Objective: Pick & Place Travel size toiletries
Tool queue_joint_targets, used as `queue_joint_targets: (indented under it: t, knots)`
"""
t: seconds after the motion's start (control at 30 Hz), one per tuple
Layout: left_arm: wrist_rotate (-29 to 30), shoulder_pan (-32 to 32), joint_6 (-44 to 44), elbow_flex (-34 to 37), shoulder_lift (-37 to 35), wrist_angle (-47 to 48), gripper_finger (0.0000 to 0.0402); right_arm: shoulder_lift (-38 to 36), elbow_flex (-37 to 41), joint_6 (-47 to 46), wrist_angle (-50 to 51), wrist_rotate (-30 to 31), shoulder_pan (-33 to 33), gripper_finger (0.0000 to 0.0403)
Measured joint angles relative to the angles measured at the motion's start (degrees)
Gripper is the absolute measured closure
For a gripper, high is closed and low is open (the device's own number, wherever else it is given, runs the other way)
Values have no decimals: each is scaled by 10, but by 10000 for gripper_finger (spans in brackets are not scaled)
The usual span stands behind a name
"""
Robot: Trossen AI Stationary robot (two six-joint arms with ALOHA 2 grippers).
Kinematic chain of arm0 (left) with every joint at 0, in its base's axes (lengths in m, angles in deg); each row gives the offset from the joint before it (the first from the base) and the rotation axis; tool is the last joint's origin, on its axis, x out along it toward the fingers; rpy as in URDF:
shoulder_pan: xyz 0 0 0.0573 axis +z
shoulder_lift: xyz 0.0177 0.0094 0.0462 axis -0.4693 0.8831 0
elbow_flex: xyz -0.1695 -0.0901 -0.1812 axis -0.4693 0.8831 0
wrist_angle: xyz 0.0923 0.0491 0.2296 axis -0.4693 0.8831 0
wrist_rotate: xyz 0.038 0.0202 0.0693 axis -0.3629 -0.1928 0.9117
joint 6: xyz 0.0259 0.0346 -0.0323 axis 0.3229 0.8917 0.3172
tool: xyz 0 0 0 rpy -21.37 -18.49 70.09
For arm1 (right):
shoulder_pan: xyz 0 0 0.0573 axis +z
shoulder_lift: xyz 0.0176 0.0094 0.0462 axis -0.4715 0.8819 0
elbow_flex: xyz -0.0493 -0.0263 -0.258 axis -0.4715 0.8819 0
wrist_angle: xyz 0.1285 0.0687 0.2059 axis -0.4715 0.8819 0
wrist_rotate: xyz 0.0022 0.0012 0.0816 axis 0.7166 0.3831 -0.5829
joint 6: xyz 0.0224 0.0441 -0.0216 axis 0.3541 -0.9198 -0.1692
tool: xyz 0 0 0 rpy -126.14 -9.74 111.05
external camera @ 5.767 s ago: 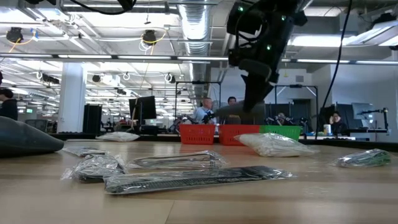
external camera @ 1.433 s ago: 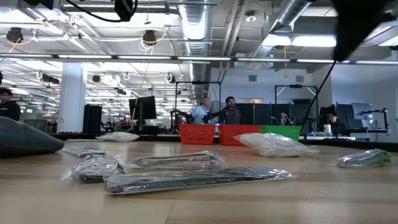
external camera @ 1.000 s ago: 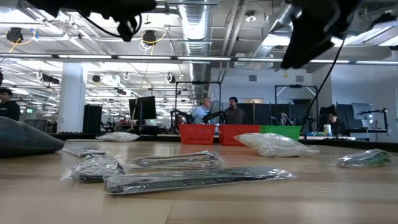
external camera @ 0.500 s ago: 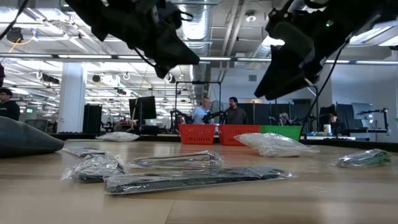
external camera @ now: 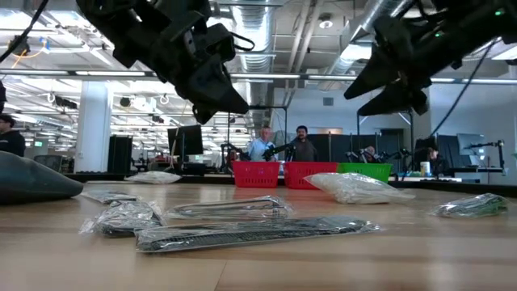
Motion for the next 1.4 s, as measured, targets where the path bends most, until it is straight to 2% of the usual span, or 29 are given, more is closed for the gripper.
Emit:
queue_joint_targets:
  t: [0.13,0.23,0.4,0.53,0.73,0.83,0.93,1.13,1.4]
  knots:
    - [1,2,-4,0,0,0,399,-16,0,76,-21,-134,-60,148]
    - [1,2,-4,0,0,2,399,-15,0,112,-51,-194,-68,147]
    - [1,2,4,0,-19,13,399,-14,0,148,-125,-196,-42,147]
    - [1,-2,16,2,-54,19,399,-14,-1,94,-131,-180,-51,147]
    - [1,-3,17,37,-140,21,399,-14,-1,-66,33,-111,-109,148]
    - [1,-3,18,58,-191,20,399,-14,-1,-101,89,-102,-135,148]
    - [11,-3,18,76,-234,20,399,-12,-1,-108,96,-103,-144,148]
    - [26,-3,18,98,-290,16,399,61,-11,-114,87,-119,-147,148]
    - [39,-3,14,106,-298,11,399,200,-95,-101,132,-136,-149,148]
